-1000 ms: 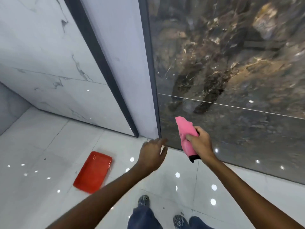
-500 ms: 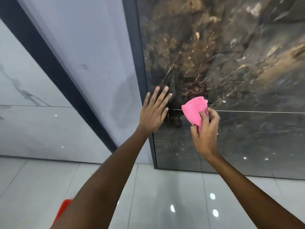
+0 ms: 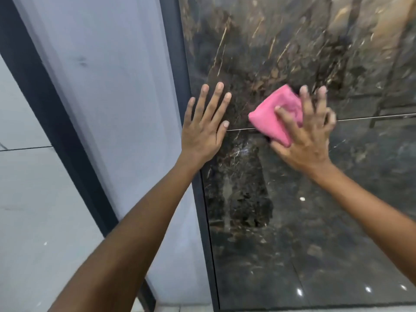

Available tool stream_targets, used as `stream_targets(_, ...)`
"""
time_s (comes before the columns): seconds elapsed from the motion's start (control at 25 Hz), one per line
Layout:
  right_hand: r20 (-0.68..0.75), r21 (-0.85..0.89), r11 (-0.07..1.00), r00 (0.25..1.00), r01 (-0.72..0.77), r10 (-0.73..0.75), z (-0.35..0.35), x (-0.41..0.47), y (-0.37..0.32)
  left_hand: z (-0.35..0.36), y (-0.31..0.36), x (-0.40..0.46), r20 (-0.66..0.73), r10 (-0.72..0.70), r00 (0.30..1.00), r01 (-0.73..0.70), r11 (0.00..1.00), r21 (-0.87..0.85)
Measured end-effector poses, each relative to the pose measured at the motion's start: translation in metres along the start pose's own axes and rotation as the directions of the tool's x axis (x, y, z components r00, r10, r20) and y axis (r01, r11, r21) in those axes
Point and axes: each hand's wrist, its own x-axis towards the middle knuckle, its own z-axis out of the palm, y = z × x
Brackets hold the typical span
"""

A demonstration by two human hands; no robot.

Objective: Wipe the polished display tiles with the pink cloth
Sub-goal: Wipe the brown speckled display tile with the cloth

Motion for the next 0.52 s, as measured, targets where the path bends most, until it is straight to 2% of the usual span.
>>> stream_targets(0.04, -0.027, 0.017, 0.994, 0.994, -0.107, 0.107, -0.002, 0.009, 0.013, -0.001, -0.005, 0.001, -0.020, 0.020, 1.000, -0.020, 1.000, -0.005)
stream_targets(0.12, -0.074, 0.154, 0.900, 0.904, -0.408, 0.422, 0.000, 0.014, 0.016, -0.002, -0.019, 0.001, -0.070, 0.119, 0.990, -0.116, 0.992, 0.043)
stream_targets(0.16, -0.063, 0.196, 0.885, 0.895, -0.423, 0.442, 0.004, 0.005, -0.001, -0.001, -0.027, 0.000, -0.084, 0.179, 0.980, -0.172, 0.981, 0.084)
stream_targets(0.2, -0.052, 0.190, 0.931, 0.943, -0.313, 0.328, 0.016, -0.015, -0.023, 0.000, -0.035, 0.000, -0.092, 0.229, 0.969, -0.217, 0.969, 0.121)
stream_targets(0.24, -0.024, 0.161, 0.984, 0.996, -0.075, 0.080, 0.034, -0.049, -0.049, 0.002, -0.040, -0.001, -0.099, 0.258, 0.961, -0.242, 0.959, 0.144)
stream_targets(0.28, 0.055, 0.125, 0.964, 0.969, 0.234, -0.242, 0.049, -0.091, -0.074, 0.004, -0.042, -0.004, -0.110, 0.265, 0.958, -0.246, 0.957, 0.155)
stream_targets(0.32, 0.179, 0.088, 0.850, 0.831, 0.520, -0.527, 0.056, -0.133, -0.088, 0.006, -0.042, -0.006, -0.112, 0.258, 0.960, -0.239, 0.959, 0.153)
stream_targets(0.36, 0.275, 0.060, 0.713, 0.675, 0.698, -0.684, 0.056, -0.161, -0.085, 0.006, -0.041, -0.006, -0.106, 0.245, 0.964, -0.229, 0.963, 0.142)
stream_targets(0.4, 0.295, 0.056, 0.637, 0.596, 0.769, -0.746, 0.052, -0.167, -0.069, 0.007, -0.041, -0.007, -0.099, 0.231, 0.968, -0.218, 0.968, 0.127)
stream_targets(0.44, 0.236, 0.026, 0.648, 0.626, 0.761, -0.744, 0.048, -0.153, -0.047, 0.007, -0.040, -0.008, -0.097, 0.218, 0.971, -0.207, 0.972, 0.113)
stream_targets(0.48, 0.141, 0.001, 0.762, 0.755, 0.647, -0.641, 0.042, -0.125, -0.026, 0.007, -0.039, -0.008, -0.097, 0.204, 0.974, -0.194, 0.976, 0.099)
stream_targets(0.52, 0.039, 0.018, 0.903, 0.902, 0.429, -0.429, 0.032, -0.087, -0.007, 0.007, -0.038, -0.008, -0.100, 0.187, 0.977, -0.179, 0.980, 0.084)
